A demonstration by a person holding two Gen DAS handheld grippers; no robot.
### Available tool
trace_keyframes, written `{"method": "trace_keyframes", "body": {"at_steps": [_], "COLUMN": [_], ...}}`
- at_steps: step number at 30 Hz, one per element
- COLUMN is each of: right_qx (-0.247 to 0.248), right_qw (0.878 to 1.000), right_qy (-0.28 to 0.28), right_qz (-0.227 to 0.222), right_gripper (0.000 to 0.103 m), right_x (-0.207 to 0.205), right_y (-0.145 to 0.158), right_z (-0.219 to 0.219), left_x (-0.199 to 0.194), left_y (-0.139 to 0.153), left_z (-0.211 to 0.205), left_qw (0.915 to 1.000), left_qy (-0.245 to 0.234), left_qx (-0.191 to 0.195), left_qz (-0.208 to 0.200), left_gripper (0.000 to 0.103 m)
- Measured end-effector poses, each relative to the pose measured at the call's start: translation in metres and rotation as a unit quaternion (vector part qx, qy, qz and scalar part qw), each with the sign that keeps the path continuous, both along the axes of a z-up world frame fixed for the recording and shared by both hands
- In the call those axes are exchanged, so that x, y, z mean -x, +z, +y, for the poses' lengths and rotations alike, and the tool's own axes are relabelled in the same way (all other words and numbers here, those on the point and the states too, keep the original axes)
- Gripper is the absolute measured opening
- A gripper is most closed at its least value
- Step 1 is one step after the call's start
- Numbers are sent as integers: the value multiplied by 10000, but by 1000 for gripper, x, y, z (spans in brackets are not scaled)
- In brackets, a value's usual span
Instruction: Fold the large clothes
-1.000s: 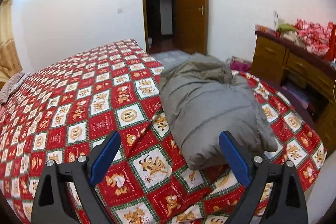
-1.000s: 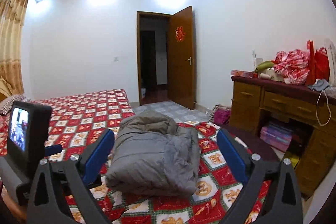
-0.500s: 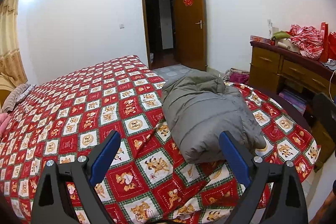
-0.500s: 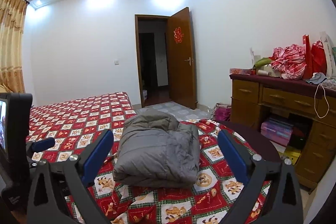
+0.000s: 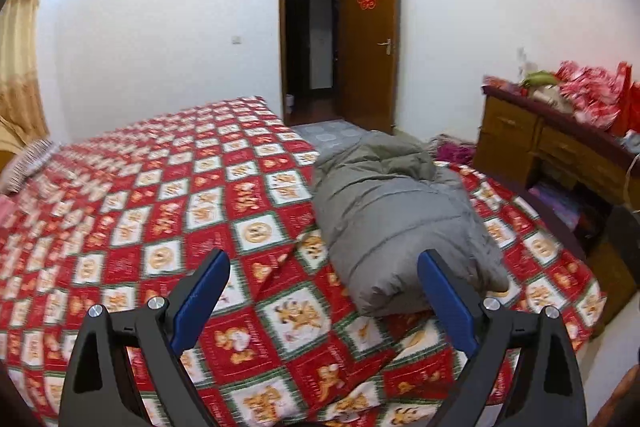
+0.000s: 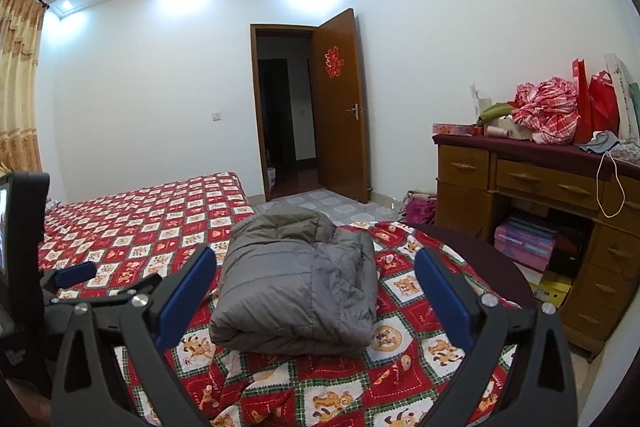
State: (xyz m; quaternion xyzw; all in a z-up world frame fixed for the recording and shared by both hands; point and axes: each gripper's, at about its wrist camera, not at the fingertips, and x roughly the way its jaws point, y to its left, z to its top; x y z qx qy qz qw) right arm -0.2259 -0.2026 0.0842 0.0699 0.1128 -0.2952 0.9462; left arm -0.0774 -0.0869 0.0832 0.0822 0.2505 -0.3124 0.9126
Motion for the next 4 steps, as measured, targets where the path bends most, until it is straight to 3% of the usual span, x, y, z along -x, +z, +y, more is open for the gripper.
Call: {"method": "trace_keyframes", "body": {"at_steps": [4], "right_qx": [-72], "right_qw": [9997], "right_qy": [-215], "right_qz": [90], "right_gripper": [102], "right_x": [-3], "right_y": [-3], "right_z": [-16], "left_x": [-30], "left_y": [-8], "left_z": [10], "left_qw": [9995], "left_qy": [178], "left_qx": [-72], "left_qz": [250], "left_gripper": [95]}}
